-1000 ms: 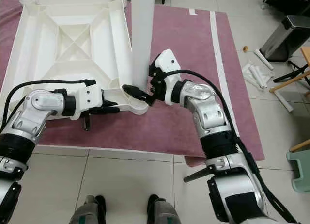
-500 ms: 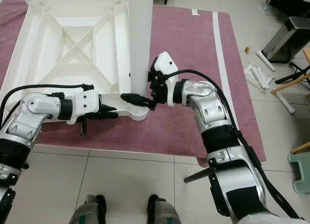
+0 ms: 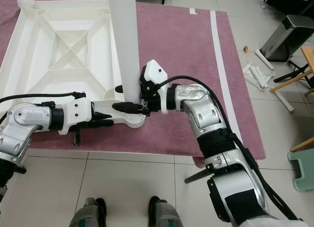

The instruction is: Building children table

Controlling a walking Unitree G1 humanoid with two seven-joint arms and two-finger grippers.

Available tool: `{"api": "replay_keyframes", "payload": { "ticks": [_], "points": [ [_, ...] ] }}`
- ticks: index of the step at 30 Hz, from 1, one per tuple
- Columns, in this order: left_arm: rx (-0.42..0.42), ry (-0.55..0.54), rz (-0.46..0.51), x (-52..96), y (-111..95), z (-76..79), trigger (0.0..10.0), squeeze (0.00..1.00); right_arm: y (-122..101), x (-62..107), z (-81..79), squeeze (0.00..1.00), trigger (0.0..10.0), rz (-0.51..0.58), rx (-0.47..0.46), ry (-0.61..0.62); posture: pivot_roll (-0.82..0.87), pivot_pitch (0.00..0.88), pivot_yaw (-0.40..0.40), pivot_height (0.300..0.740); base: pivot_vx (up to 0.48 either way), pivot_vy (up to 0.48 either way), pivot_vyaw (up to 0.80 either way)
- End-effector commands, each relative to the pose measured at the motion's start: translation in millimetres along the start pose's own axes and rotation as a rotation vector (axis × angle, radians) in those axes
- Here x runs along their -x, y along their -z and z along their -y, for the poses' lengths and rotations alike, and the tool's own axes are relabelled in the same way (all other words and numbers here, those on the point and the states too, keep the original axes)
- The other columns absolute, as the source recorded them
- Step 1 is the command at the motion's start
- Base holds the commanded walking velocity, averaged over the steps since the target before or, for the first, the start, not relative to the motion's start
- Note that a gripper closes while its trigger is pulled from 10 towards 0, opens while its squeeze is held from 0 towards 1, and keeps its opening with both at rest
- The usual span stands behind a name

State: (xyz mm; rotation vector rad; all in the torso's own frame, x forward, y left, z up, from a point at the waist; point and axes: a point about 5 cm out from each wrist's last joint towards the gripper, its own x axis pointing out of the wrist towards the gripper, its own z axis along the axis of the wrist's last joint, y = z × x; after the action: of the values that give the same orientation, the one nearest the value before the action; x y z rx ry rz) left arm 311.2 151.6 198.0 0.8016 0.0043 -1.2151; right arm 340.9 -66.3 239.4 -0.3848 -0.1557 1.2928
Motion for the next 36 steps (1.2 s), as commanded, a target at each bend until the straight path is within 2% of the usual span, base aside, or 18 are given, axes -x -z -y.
{"api": "replay_keyframes", "payload": {
  "ticks": [1,3,4,8,9,13,14,16,17,19,20,24,25,26,27,29,30,36],
  "points": [
    [-0.071,-0.020,0.111,-3.6,-24,-10.6,0.0,0.00,19,-1.1,2.1,0.00,0.0,-0.076,-0.059,0.166,0.10,0.199,-0.045,0.740,0.000,0.000,0.00],
    [-0.071,-0.020,0.111,-3.6,-24,-10.6,0.0,0.00,19,-1.1,2.1,0.00,0.0,-0.076,-0.059,0.166,0.10,0.199,-0.045,0.740,0.000,0.000,0.00],
    [-0.061,-0.064,0.104,-7.6,-24,-19.0,0.0,0.00,22,-4.9,-0.6,0.00,0.0,-0.082,-0.083,0.249,0.10,0.200,-0.040,0.740,0.000,0.000,0.00],
    [-0.061,-0.064,0.104,-7.6,-24,-19.0,0.0,0.00,22,-4.9,-0.6,0.00,0.0,-0.082,-0.083,0.249,0.10,0.200,-0.040,0.740,0.000,0.000,0.00],
    [-0.053,-0.092,0.098,-11.3,-24,-26.3,0.0,0.00,26,-8.6,-2.2,0.00,0.0,-0.104,-0.117,0.371,0.09,0.201,-0.034,0.740,0.000,0.000,0.00],
    [-0.053,-0.092,0.098,-11.3,-24,-26.3,0.0,0.00,26,-8.6,-2.2,0.00,0.0,-0.104,-0.117,0.371,0.09,0.201,-0.034,0.740,0.000,0.000,0.00],
    [-0.045,-0.108,0.094,-15.3,-24,-32.0,0.0,0.00,34,-10.8,-1.7,0.00,0.0,-0.147,-0.167,0.521,0.09,0.202,-0.031,0.740,0.000,0.000,0.00],
    [-0.045,-0.108,0.094,-15.3,-24,-32.0,0.0,0.00,34,-10.8,-1.7,0.00,0.0,-0.147,-0.167,0.521,0.09,0.202,-0.031,0.740,0.000,0.000,0.00],
    [-0.032,-0.138,0.079,-21.9,-23,-40.3,0.0,0.00,45,-12.2,0.3,0.00,0.0,-0.197,-0.247,0.726,0.09,0.204,-0.031,0.740,0.000,0.000,0.00],
    [-0.032,-0.138,0.079,-21.9,-23,-40.3,0.0,0.00,45,-12.2,0.3,0.00,0.0,-0.197,-0.247,0.726,0.09,0.204,-0.031,0.740,0.000,0.000,0.00],
    [-0.018,-0.171,0.061,-27.7,-24,-47.4,0.0,0.00,54,-13.0,0.0,0.00,0.0,-0.237,-0.317,0.889,0.09,0.203,-0.030,0.740,0.000,0.000,0.00],
    [-0.018,-0.171,0.061,-27.7,-24,-47.4,0.0,0.00,54,-13.0,0.0,0.00,0.0,-0.237,-0.317,0.889,0.09,0.203,-0.030,0.740,0.000,0.000,0.00],
    [-0.012,-0.195,0.051,-31.6,-26,-53.1,0.0,0.00,58,-13.9,-0.2,0.00,0.0,-0.250,-0.365,1.005,0.09,0.203,-0.027,0.740,0.000,0.000,0.00],
    [-0.012,-0.195,0.051,-31.6,-26,-53.1,0.0,0.00,58,-13.9,-0.2,0.00,0.0,-0.250,-0.365,1.005,0.09,0.203,-0.027,0.740,0.000,0.000,0.00],
    [-0.011,-0.199,0.047,-32.5,-28,-54.8,0.0,0.00,54,-16.5,0.5,0.00,2.7,-0.210,-0.380,1.043,0.09,0.203,-0.025,0.740,0.000,0.000,0.00],
    [-0.011,-0.199,0.047,-32.5,-28,-54.8,0.0,0.00,54,-16.5,0.5,0.00,2.7,-0.210,-0.380,1.043,0.09,0.203,-0.025,0.740,0.000,0.000,0.00],
    [-0.013,-0.189,0.047,-31.1,-28,-53.5,0.0,0.00,45,-20.0,1.0,0.00,10.0,-0.145,-0.369,1.014,0.09,0.203,-0.025,0.740,0.000,0.000,0.00],
    [-0.031,-0.131,0.055,-25.6,-26,-45.0,0.0,0.00,26,-25.2,-1.1,0.00,10.0,-0.040,-0.316,0.888,0.09,0.203,-0.025,0.740,0.000,0.000,0.00]
  ]
}}
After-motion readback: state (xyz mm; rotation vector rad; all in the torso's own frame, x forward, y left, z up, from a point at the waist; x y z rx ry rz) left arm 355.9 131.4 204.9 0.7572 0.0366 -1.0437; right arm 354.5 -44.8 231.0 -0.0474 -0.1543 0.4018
